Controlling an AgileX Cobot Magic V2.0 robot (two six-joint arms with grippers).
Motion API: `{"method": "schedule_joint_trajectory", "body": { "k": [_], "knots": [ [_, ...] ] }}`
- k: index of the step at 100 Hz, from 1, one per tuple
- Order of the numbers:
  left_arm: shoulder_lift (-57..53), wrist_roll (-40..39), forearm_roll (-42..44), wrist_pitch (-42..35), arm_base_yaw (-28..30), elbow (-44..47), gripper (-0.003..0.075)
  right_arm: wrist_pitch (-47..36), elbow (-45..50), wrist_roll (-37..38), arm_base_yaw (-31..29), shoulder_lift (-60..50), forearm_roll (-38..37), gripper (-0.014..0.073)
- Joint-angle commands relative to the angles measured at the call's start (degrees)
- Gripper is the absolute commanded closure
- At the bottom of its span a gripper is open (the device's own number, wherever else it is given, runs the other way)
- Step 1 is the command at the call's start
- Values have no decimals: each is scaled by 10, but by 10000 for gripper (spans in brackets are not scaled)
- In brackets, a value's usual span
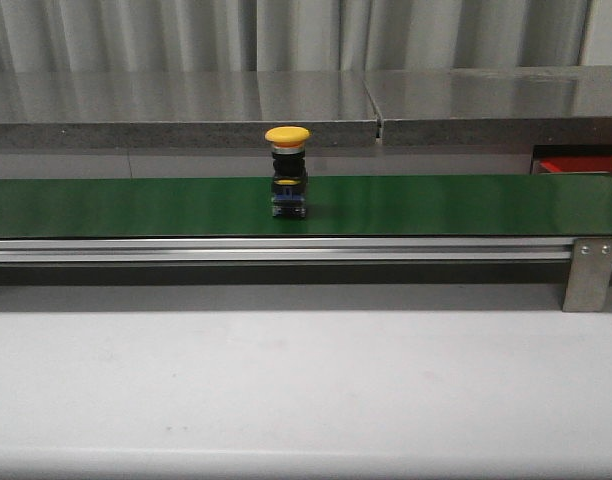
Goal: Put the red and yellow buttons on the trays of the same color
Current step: 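Move the right gripper back over the belt toward the yellow button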
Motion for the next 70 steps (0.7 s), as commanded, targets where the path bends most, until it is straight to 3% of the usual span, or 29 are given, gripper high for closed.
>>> {"method": "schedule_joint_trajectory", "body": {
  "k": [1,34,70],
  "knots": [
    [-4,-1,-7,-38,-6,-15,741,-35,12,-3,12,-68,0,188],
    [-4,-1,-7,-38,-6,-15,741,-22,104,-3,79,-183,-1,188],
    [-4,-1,-7,-38,-6,-15,741,44,108,-12,186,-208,-2,178]
  ]
}}
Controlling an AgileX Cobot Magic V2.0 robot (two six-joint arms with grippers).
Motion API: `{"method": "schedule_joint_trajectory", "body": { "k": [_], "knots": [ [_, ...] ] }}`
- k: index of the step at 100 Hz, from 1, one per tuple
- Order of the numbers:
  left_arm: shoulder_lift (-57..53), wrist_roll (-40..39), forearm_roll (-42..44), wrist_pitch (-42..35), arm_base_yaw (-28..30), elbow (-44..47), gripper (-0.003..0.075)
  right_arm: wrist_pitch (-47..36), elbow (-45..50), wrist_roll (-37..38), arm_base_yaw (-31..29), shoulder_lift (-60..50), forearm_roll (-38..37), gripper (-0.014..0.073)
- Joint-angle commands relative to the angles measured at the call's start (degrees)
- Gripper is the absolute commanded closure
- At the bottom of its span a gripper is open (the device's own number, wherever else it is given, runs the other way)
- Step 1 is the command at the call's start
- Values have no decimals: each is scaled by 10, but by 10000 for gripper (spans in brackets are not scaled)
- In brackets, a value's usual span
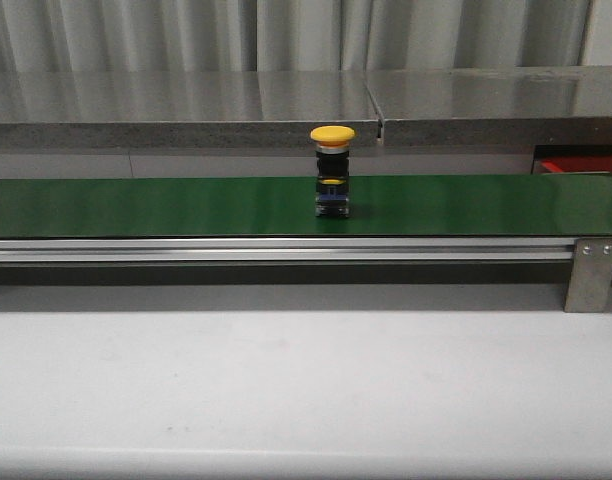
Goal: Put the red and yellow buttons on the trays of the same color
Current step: 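Move the right gripper back over the belt toward the yellow button, then lower the right gripper onto the yellow button on the belt, grasp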
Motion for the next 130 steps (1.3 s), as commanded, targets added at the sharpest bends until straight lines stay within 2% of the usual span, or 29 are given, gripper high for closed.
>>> {"method": "schedule_joint_trajectory", "body": {
  "k": [1,8,20,25,57,90,113,130],
  "knots": [
    [-4,-1,-7,-38,-6,-15,741,-13,-14,-10,25,-23,2,176],
    [-4,-1,-7,-38,-6,-15,741,-11,-14,-21,46,-23,2,139],
    [-4,-1,-7,-38,-6,-15,741,-6,-16,-34,79,-20,2,28],
    [-4,-1,-7,-38,-6,-15,741,-5,-16,-36,91,-18,2,11],
    [-4,-1,-7,-38,-6,-15,741,63,-29,-108,146,38,13,10],
    [-4,-1,-7,-38,-6,-15,741,92,-98,-186,174,134,44,10],
    [-4,-1,-7,-38,-6,-15,741,82,-134,-215,183,186,76,10],
    [-4,-1,-7,-38,-6,-15,741,32,-138,-215,183,214,79,10]
  ]
}}
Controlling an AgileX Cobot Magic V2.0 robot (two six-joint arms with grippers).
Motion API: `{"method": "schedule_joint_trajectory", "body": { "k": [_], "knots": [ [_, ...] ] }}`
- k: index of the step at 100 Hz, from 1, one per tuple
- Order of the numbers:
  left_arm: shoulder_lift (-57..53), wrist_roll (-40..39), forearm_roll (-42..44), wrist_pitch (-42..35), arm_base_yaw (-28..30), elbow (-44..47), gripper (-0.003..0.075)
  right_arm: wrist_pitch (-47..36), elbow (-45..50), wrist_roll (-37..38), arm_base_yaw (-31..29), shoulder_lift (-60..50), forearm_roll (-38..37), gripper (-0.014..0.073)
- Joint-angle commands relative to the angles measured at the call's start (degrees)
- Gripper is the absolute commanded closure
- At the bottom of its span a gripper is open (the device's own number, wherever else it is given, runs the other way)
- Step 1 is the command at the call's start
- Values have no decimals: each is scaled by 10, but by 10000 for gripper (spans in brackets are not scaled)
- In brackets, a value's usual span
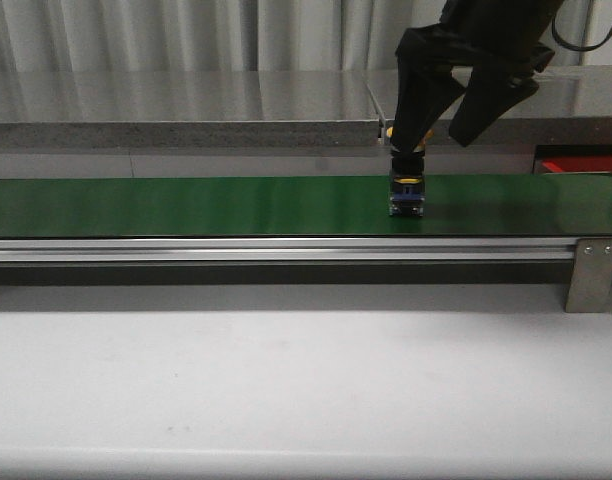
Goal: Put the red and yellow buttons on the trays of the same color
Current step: 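Lower the right gripper onto the yellow button on the belt, grasp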
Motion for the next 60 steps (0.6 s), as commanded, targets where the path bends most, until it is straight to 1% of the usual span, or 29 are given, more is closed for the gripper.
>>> {"method": "schedule_joint_trajectory", "body": {
  "k": [1,13,17,22,32,40,48,60],
  "knots": [
    [-4,-1,-7,-38,-6,-15,741,-45,-20,-9,1,-14,14,10],
    [-4,-1,-7,-38,-6,-15,741,-68,-20,-9,1,0,14,13],
    [-4,-1,-7,-38,-6,-15,741,-72,-20,-9,1,4,14,33],
    [-4,-1,-7,-38,-6,-15,741,-78,-20,-9,1,7,14,81],
    [-4,-1,-7,-38,-6,-15,741,-86,-20,-9,1,11,14,233],
    [-4,-1,-7,-38,-6,-15,741,-89,-20,-9,1,11,14,339],
    [-4,-1,-7,-38,-6,-15,741,-95,-20,-8,1,11,14,396],
    [-4,-1,-7,-38,-6,-15,741,-101,-20,-5,1,10,14,409]
  ]
}}
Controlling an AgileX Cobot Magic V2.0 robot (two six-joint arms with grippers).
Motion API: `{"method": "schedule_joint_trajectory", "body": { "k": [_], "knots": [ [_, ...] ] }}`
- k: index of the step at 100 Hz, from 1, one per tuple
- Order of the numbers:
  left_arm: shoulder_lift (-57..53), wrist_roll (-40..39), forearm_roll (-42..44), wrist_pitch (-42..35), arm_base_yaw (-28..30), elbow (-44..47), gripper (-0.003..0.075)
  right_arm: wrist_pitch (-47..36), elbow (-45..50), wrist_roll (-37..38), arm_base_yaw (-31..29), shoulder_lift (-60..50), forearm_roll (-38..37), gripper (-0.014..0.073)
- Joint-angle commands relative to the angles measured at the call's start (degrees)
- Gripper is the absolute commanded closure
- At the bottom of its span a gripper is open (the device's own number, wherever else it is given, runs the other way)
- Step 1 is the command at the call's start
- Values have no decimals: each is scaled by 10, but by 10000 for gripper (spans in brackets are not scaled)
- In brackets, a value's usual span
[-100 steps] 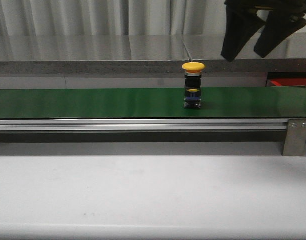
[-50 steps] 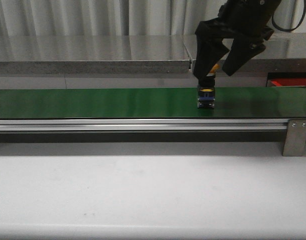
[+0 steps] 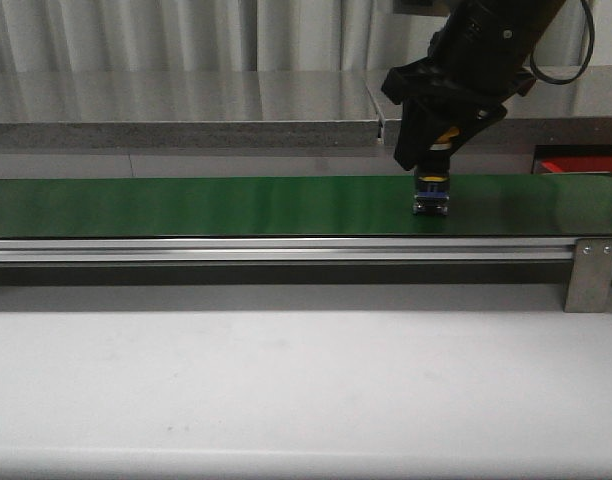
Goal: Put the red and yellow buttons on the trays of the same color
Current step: 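Lower the right gripper onto the yellow button on the belt, grasp, then lift the yellow button and carry it over the yellow tray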
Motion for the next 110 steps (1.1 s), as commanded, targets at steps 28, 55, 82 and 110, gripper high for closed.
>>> {"method": "schedule_joint_trajectory", "body": {
  "k": [28,55,82,110],
  "knots": [
    [-4,-1,-8,-38,-6,-15,741,-35,-18,3,-1,-50,12,409],
    [-4,-1,-11,-38,-6,-15,741,-34,-14,16,-24,-104,11,409],
    [-4,-1,-11,-38,-6,-15,741,-8,22,25,-92,-163,11,409],
    [-4,-1,-11,-38,-6,-15,741,-11,98,36,-215,-227,11,409]
  ]
}}
